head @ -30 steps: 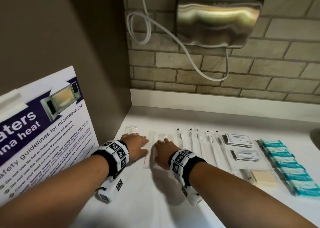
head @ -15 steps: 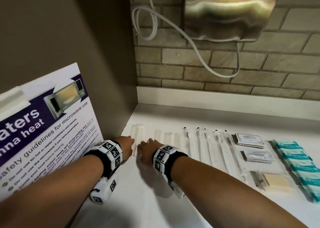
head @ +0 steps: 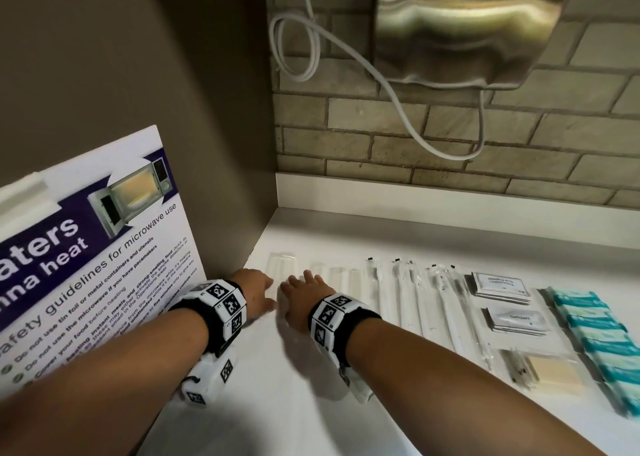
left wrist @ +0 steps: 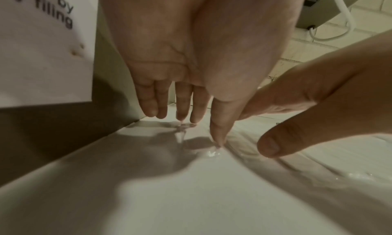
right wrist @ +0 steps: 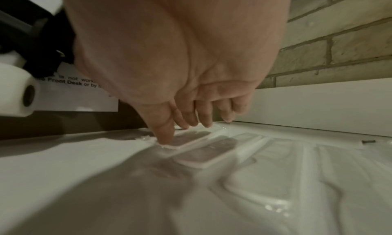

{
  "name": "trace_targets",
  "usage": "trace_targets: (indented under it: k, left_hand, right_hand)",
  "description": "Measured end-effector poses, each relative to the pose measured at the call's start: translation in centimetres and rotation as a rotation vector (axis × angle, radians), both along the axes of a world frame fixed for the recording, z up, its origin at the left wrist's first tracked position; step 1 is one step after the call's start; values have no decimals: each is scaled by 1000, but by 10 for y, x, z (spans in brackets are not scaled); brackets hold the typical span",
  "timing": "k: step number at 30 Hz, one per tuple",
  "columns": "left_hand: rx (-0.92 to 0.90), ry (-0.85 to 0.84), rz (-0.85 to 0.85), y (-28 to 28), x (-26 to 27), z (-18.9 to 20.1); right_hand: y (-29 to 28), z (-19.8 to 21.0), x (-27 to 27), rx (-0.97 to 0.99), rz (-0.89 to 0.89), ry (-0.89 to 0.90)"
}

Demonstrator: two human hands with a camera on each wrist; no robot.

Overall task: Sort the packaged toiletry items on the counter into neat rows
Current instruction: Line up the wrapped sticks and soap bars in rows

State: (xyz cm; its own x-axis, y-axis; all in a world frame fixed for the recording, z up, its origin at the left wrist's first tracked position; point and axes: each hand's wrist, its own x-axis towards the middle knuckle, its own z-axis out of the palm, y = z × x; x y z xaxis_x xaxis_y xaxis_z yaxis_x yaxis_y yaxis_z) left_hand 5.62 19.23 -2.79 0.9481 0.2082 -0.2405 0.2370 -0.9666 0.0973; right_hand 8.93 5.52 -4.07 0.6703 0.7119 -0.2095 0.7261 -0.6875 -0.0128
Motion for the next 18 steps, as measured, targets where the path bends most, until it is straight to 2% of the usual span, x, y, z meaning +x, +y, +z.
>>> trace_targets:
  k: [18]
  left_hand:
    - [91,57,11,-6,-8,14]
  right_hand:
    - [7,-6,-8,79,-209,115]
